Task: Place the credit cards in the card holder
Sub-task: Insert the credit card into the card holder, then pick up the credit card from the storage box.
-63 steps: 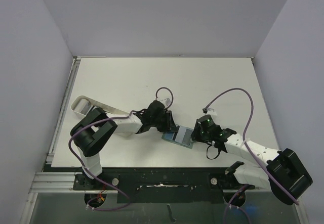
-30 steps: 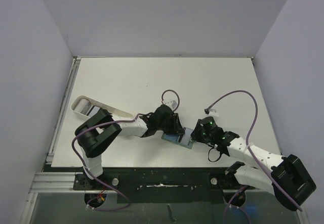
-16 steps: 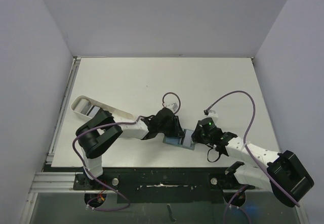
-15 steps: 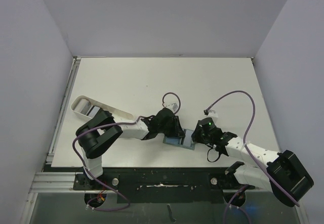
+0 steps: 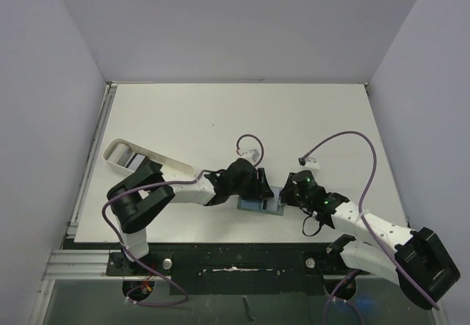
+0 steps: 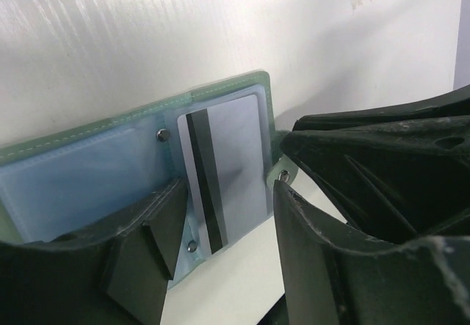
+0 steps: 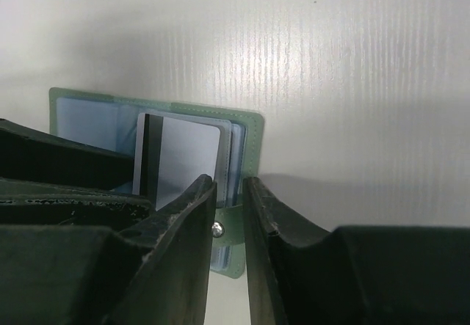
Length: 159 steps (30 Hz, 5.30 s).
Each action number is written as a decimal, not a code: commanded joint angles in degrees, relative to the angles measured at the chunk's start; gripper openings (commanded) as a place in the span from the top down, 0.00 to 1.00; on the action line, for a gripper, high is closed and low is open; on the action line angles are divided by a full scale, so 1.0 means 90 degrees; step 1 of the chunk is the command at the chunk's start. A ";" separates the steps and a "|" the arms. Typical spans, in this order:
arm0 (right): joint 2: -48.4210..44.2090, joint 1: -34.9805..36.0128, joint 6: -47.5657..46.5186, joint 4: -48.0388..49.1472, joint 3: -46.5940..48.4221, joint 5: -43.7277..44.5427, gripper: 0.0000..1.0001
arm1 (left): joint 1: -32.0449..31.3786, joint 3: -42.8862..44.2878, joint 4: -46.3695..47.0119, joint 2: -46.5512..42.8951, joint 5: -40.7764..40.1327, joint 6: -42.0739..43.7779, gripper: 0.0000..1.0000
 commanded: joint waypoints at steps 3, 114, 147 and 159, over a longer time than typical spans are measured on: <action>-0.0769 -0.0015 -0.0145 -0.0328 0.0205 0.0294 0.75 | -0.0025 0.0510 -0.0764 -0.0726 -0.0669 0.0888 0.50; -0.3344 -0.0015 -0.0784 -0.1610 0.1134 -0.0506 0.62 | 0.5724 0.0472 -0.3390 -0.1772 -0.4152 0.8697 0.98; -0.2522 0.0014 -0.0381 -0.0412 0.1483 -0.1348 0.61 | 0.5679 0.0142 -0.4059 -0.5631 0.2004 0.4364 1.00; -0.1579 0.0074 -0.0202 0.1284 0.1572 -0.2377 0.58 | 0.5271 -0.1677 -0.0701 -0.5997 0.4682 0.1249 1.00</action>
